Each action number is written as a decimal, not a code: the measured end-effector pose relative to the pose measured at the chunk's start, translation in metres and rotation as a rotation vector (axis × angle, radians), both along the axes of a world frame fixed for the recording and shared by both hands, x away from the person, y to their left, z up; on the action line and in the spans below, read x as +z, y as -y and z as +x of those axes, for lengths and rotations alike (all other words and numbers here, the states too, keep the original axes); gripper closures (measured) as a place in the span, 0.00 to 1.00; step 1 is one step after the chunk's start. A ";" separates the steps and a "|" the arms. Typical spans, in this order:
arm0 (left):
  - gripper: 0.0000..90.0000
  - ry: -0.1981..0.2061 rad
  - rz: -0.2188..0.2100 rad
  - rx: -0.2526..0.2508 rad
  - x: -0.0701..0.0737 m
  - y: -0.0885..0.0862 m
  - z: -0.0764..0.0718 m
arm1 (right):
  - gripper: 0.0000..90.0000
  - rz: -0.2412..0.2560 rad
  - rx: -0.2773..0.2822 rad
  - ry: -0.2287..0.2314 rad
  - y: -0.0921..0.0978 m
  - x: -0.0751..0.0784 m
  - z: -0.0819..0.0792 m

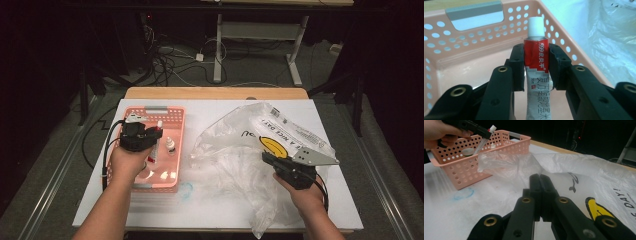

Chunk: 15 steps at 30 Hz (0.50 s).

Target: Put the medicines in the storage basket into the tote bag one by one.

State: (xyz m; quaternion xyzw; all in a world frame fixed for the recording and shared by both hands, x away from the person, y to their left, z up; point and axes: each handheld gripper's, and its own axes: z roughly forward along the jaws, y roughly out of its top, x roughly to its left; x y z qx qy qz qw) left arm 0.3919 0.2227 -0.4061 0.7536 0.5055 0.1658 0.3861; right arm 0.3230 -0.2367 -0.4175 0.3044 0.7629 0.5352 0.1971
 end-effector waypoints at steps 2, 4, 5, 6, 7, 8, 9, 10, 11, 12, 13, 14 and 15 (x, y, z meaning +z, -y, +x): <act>0.74 0.017 -0.005 -0.004 0.002 0.000 -0.004 | 1.00 0.001 -0.001 0.000 0.000 0.000 -0.001; 0.74 0.030 -0.015 -0.010 0.003 -0.001 -0.009 | 1.00 0.001 -0.002 0.001 0.000 0.000 -0.001; 0.74 0.025 -0.031 -0.013 0.004 -0.001 -0.011 | 1.00 0.000 -0.001 0.003 0.000 0.000 -0.001; 0.74 0.026 -0.037 -0.015 0.005 -0.001 -0.013 | 1.00 0.000 0.001 0.004 -0.001 0.001 -0.001; 0.74 0.035 -0.031 -0.016 0.006 -0.001 -0.015 | 1.00 -0.001 0.004 0.005 -0.001 0.001 -0.001; 0.74 0.041 -0.027 -0.021 0.006 0.000 -0.017 | 1.00 -0.002 0.009 0.008 -0.001 0.001 -0.001; 0.74 0.046 -0.028 -0.024 0.007 0.001 -0.019 | 1.00 -0.004 0.012 0.011 -0.002 0.001 -0.002; 0.74 0.049 -0.030 -0.028 0.007 0.001 -0.020 | 1.00 -0.007 0.015 0.014 -0.002 0.002 -0.003; 0.74 0.053 -0.032 -0.035 0.007 0.002 -0.022 | 1.00 -0.009 0.016 0.017 -0.003 0.002 -0.003; 0.74 0.057 -0.028 -0.039 0.007 0.003 -0.024 | 1.00 -0.010 0.016 0.019 -0.004 0.002 -0.004; 0.74 0.062 -0.026 -0.044 0.008 0.005 -0.027 | 1.00 -0.015 0.018 0.020 -0.004 0.002 -0.004; 0.74 0.071 -0.026 -0.047 0.008 0.006 -0.029 | 1.00 -0.016 0.019 0.020 -0.005 0.002 -0.004; 0.74 0.081 -0.023 -0.052 0.009 0.007 -0.032 | 1.00 -0.016 0.019 0.018 -0.005 0.002 -0.004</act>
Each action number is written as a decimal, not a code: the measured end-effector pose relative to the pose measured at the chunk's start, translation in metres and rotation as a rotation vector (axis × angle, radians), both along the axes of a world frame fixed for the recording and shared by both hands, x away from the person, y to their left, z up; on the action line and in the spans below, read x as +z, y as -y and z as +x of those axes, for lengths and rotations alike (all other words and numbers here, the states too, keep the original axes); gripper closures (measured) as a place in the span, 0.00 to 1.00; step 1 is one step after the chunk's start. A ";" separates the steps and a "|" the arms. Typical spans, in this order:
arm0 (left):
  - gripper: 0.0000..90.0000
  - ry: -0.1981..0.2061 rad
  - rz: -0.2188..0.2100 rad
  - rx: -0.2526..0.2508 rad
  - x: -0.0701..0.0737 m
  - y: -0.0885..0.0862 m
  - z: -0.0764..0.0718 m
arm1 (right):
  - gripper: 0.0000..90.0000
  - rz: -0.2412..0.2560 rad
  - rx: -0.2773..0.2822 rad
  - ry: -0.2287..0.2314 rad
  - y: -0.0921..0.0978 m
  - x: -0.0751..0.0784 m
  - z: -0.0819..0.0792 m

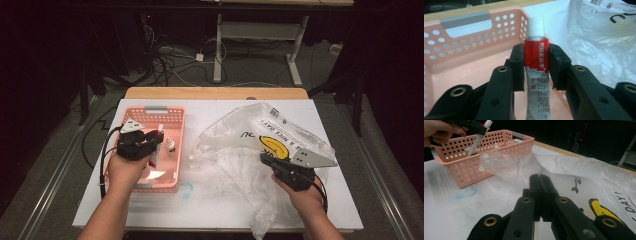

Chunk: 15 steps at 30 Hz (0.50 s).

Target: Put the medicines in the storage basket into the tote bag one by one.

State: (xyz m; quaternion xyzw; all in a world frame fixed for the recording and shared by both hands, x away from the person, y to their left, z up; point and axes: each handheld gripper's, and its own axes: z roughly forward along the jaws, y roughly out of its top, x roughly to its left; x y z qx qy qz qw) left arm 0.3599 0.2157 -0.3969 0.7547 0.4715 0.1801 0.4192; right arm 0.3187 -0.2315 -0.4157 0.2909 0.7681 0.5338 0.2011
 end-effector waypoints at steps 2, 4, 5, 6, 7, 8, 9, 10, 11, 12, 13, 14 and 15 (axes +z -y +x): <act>0.74 0.014 0.001 -0.007 0.002 0.002 -0.005 | 1.00 -0.002 0.002 0.003 -0.001 0.000 0.000; 0.74 0.024 -0.006 -0.020 0.004 0.003 -0.011 | 1.00 -0.004 0.004 0.002 -0.001 -0.001 0.000; 0.74 0.027 -0.012 -0.025 0.005 0.004 -0.013 | 1.00 -0.004 0.005 0.002 -0.001 -0.001 0.000; 0.74 0.032 -0.020 -0.029 0.006 0.004 -0.016 | 1.00 -0.004 0.006 0.002 -0.001 -0.001 0.000; 0.74 0.036 -0.029 -0.036 0.007 0.005 -0.019 | 1.00 -0.003 0.004 0.002 -0.002 0.000 -0.001; 0.74 0.040 -0.036 -0.040 0.008 0.005 -0.021 | 1.00 -0.002 0.003 -0.001 -0.001 0.000 -0.001; 0.74 0.044 -0.041 -0.044 0.009 0.006 -0.024 | 1.00 -0.002 0.003 0.002 -0.001 0.000 -0.001; 0.74 0.046 -0.045 -0.051 0.010 0.006 -0.026 | 1.00 -0.002 0.003 0.004 -0.001 0.000 -0.001; 0.74 0.052 -0.051 -0.055 0.011 0.007 -0.028 | 1.00 -0.001 0.004 0.007 0.000 0.000 -0.001; 0.74 0.057 -0.056 -0.062 0.012 0.008 -0.031 | 1.00 0.001 0.002 0.007 0.000 0.001 -0.001; 0.74 0.062 -0.060 -0.067 0.013 0.008 -0.033 | 1.00 0.000 0.002 0.009 0.001 0.001 -0.001; 0.74 0.064 -0.058 -0.072 0.015 0.010 -0.034 | 1.00 0.003 0.001 0.008 0.001 0.001 -0.001; 0.74 0.070 -0.059 -0.077 0.017 0.010 -0.036 | 1.00 0.005 -0.002 0.007 0.001 0.002 -0.001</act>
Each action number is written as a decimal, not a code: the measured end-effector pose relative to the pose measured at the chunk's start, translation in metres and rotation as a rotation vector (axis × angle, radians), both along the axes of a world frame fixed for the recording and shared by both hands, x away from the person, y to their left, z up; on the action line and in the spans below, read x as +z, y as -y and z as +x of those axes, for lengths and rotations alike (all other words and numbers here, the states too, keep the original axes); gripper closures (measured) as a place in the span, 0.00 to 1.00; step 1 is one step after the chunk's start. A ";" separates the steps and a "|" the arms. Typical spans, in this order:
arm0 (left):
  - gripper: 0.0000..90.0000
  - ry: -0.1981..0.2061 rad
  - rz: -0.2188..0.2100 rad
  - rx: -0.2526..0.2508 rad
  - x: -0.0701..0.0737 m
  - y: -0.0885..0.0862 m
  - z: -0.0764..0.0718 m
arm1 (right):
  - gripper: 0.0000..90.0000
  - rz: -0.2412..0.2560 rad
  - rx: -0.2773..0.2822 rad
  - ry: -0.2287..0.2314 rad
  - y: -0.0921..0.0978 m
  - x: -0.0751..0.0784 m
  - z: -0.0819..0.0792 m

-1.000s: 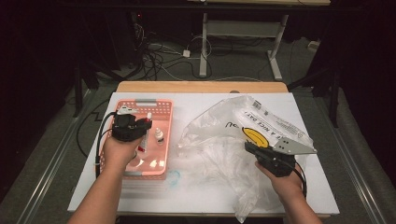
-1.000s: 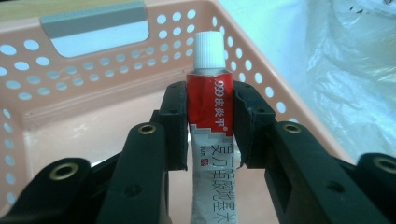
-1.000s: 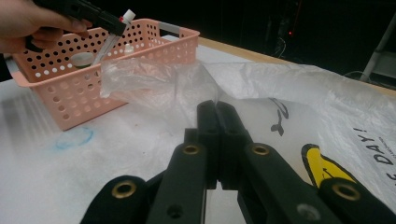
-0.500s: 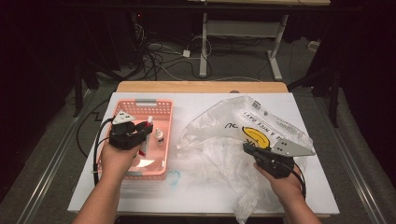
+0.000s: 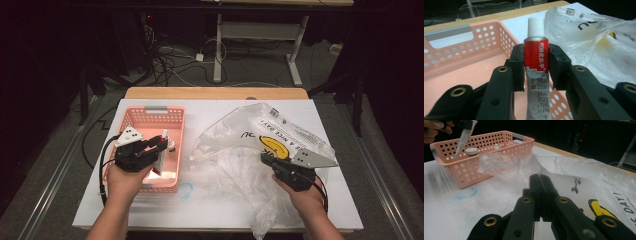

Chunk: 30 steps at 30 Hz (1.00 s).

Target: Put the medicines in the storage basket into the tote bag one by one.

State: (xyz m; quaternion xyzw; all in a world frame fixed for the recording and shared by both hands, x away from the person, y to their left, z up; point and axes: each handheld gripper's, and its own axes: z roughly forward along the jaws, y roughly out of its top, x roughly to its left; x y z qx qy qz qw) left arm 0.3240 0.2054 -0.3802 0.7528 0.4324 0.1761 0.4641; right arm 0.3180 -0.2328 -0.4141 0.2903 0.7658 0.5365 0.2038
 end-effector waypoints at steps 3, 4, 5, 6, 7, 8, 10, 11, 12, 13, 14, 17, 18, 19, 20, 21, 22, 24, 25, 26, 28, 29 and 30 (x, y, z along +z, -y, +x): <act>0.74 0.013 -0.011 -0.014 0.005 0.004 -0.004 | 1.00 0.002 -0.003 -0.001 0.001 0.000 0.000; 0.74 0.016 -0.014 -0.020 0.006 0.005 -0.006 | 1.00 0.003 -0.003 -0.001 0.001 0.000 0.000; 0.74 0.015 -0.021 -0.029 0.006 0.007 -0.007 | 1.00 0.003 -0.003 0.000 0.001 0.000 0.001; 0.74 0.015 -0.025 -0.037 0.007 0.008 -0.008 | 1.00 0.003 -0.003 -0.001 0.001 0.000 0.000; 0.74 0.018 -0.025 -0.044 0.008 0.010 -0.009 | 1.00 0.001 -0.002 0.002 0.001 0.001 0.001; 0.74 0.022 -0.027 -0.047 0.009 0.012 -0.011 | 1.00 0.000 -0.001 0.004 0.001 0.001 0.001; 0.74 0.029 -0.033 -0.061 0.011 0.015 -0.013 | 1.00 0.002 0.000 0.005 0.000 0.001 0.001; 0.74 0.030 -0.038 -0.067 0.012 0.016 -0.014 | 1.00 0.001 -0.001 0.005 0.000 0.001 0.000; 0.74 0.032 -0.044 -0.076 0.013 0.018 -0.016 | 1.00 0.002 0.000 0.003 0.000 0.001 0.000; 0.74 0.034 -0.049 -0.084 0.013 0.020 -0.017 | 1.00 0.002 0.000 0.003 0.000 0.001 0.000; 0.74 0.034 -0.053 -0.094 0.014 0.023 -0.019 | 1.00 0.002 0.001 0.004 0.000 0.002 0.000; 0.74 0.037 -0.068 -0.123 0.015 0.030 -0.023 | 1.00 0.005 0.000 0.008 0.000 0.003 0.000; 0.74 0.042 -0.068 -0.129 0.016 0.033 -0.024 | 1.00 0.005 0.000 0.010 0.000 0.003 0.000; 0.74 0.044 -0.067 -0.137 0.017 0.035 -0.026 | 1.00 0.005 0.000 0.010 0.000 0.003 0.000; 0.74 0.048 -0.069 -0.143 0.017 0.038 -0.027 | 1.00 0.005 0.001 0.012 0.000 0.004 0.000; 0.74 0.051 -0.072 -0.150 0.017 0.040 -0.029 | 1.00 0.005 0.001 0.012 0.000 0.004 0.000; 0.74 0.052 -0.078 -0.158 0.018 0.043 -0.030 | 1.00 0.005 0.001 0.013 0.000 0.004 0.000; 0.74 0.054 -0.087 -0.174 0.017 0.048 -0.032 | 1.00 0.005 0.002 0.016 0.000 0.005 0.000; 0.74 0.055 -0.085 -0.182 0.017 0.051 -0.033 | 1.00 0.005 0.002 0.020 0.000 0.005 0.000; 0.74 0.059 -0.078 -0.190 0.016 0.054 -0.034 | 1.00 0.007 -0.001 0.019 0.000 0.006 0.000; 0.74 0.057 -0.082 -0.208 0.013 0.060 -0.035 | 1.00 0.008 -0.001 0.019 0.000 0.006 0.000; 0.74 0.054 -0.083 -0.217 0.012 0.063 -0.035 | 1.00 0.008 -0.001 0.020 0.001 0.006 0.000; 0.74 0.054 -0.078 -0.224 0.010 0.067 -0.035 | 1.00 0.009 -0.002 0.020 0.001 0.006 0.000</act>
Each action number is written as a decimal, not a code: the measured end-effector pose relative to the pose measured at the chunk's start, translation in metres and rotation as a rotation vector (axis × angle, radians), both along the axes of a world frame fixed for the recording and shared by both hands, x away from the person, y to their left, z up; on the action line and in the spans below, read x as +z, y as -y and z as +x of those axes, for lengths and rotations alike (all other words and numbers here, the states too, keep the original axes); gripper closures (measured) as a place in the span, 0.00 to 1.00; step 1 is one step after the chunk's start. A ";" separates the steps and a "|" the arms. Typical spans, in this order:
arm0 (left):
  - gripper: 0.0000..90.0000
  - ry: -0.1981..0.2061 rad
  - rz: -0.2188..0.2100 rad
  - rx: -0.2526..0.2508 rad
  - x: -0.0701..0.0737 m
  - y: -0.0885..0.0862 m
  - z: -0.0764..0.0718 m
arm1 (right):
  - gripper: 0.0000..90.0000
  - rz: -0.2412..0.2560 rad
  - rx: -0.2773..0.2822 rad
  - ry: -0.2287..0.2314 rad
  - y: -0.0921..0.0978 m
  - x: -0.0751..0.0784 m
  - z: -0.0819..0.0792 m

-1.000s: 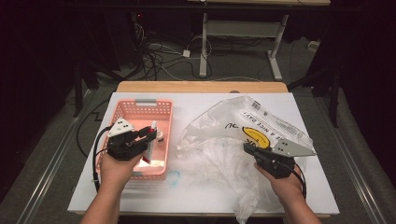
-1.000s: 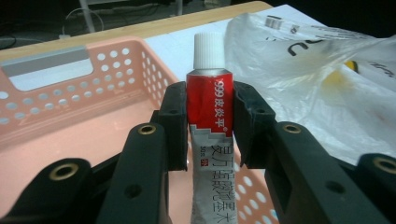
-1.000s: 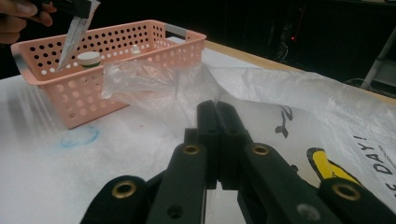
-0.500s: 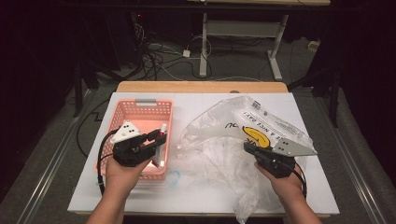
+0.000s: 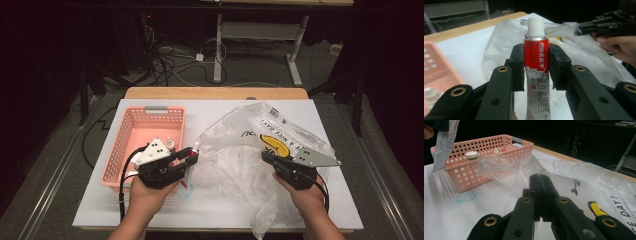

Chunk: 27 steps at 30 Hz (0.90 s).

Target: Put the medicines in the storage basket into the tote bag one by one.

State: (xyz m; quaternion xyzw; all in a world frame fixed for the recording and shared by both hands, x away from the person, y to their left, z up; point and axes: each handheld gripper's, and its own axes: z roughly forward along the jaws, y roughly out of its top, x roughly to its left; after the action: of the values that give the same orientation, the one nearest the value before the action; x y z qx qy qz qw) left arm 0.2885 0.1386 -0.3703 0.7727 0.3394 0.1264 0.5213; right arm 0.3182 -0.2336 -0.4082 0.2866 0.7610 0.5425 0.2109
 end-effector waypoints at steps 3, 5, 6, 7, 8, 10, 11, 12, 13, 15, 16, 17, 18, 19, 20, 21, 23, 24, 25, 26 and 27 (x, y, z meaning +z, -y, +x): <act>0.74 0.000 0.011 -0.021 -0.005 0.011 -0.002 | 1.00 0.002 0.000 0.001 0.000 0.001 0.000; 0.74 0.005 0.021 -0.035 -0.009 0.017 -0.003 | 1.00 0.003 -0.002 0.004 0.000 0.001 0.000; 0.74 0.005 0.022 -0.043 -0.011 0.020 -0.003 | 1.00 0.003 -0.001 0.004 0.000 0.001 -0.001; 0.74 0.009 0.032 -0.050 -0.012 0.022 -0.003 | 1.00 0.001 -0.002 0.007 0.000 0.002 -0.001; 0.74 0.008 0.039 -0.052 -0.014 0.024 -0.003 | 1.00 -0.002 -0.003 0.009 -0.001 0.002 0.000; 0.74 0.002 0.037 -0.058 -0.016 0.027 -0.003 | 1.00 0.000 -0.002 0.009 -0.001 0.002 0.000; 0.74 0.004 0.037 -0.059 -0.018 0.029 -0.003 | 1.00 0.000 -0.002 0.013 -0.001 0.002 0.000; 0.74 0.004 0.043 -0.065 -0.019 0.031 -0.003 | 1.00 0.001 -0.002 0.015 -0.001 0.003 0.000; 0.74 0.005 0.047 -0.070 -0.020 0.033 -0.004 | 1.00 0.004 -0.002 0.011 -0.001 0.003 -0.001; 0.74 0.005 0.063 -0.078 -0.021 0.035 -0.003 | 1.00 0.006 0.000 0.010 -0.001 0.003 0.000; 0.74 0.010 0.073 -0.074 -0.021 0.035 -0.003 | 1.00 0.008 0.000 0.008 -0.001 0.003 -0.001; 0.74 0.011 0.073 -0.071 -0.021 0.035 -0.003 | 1.00 0.007 -0.001 0.010 -0.001 0.004 -0.001; 0.74 0.006 0.073 -0.072 -0.022 0.035 -0.003 | 1.00 0.006 0.001 0.015 -0.001 0.004 -0.001; 0.74 0.006 0.074 -0.074 -0.022 0.036 -0.003 | 1.00 0.008 0.000 0.014 -0.001 0.004 -0.001; 0.74 0.010 0.075 -0.075 -0.023 0.037 -0.003 | 1.00 0.009 -0.001 0.015 -0.001 0.004 -0.001; 0.74 0.011 0.075 -0.079 -0.023 0.039 -0.003 | 1.00 0.010 -0.001 0.015 -0.001 0.005 -0.002; 0.74 0.012 0.077 -0.083 -0.023 0.043 -0.002 | 1.00 0.014 -0.001 0.016 -0.002 0.005 -0.001; 0.74 0.013 0.078 -0.087 -0.024 0.046 -0.002 | 1.00 0.015 0.001 0.020 -0.002 0.005 -0.001; 0.74 0.016 0.076 -0.092 -0.024 0.048 -0.001 | 1.00 0.016 0.001 0.018 -0.002 0.005 -0.001; 0.74 0.015 0.074 -0.096 -0.025 0.051 0.000 | 1.00 0.016 0.004 0.018 -0.003 0.005 -0.001; 0.74 0.011 0.077 -0.104 -0.026 0.054 0.001 | 1.00 0.015 0.004 0.018 -0.003 0.005 -0.001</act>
State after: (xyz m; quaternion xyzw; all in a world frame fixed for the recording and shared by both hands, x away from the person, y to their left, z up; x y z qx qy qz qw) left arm 0.2899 0.0842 -0.3960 0.8082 0.2908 0.1163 0.4987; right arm 0.3172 -0.2302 -0.4028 0.2818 0.7556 0.5510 0.2147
